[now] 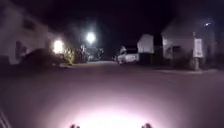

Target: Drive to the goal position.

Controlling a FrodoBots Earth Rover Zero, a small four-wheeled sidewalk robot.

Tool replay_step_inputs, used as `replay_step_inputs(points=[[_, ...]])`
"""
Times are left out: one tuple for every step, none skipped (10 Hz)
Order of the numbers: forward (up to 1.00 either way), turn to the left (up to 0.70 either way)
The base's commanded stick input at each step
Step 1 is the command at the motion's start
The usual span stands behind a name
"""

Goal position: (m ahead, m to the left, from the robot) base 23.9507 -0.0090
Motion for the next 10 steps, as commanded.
replay_step_inputs(points=[[1.00,0.00],[1.00,0.00],[1.00,0.00],[1.00,0.00],[1.00,0.00],[1.00,0.00],[1.00,0.00],[1.00,0.00],[1.00,0.00],[1.00,0.00]])
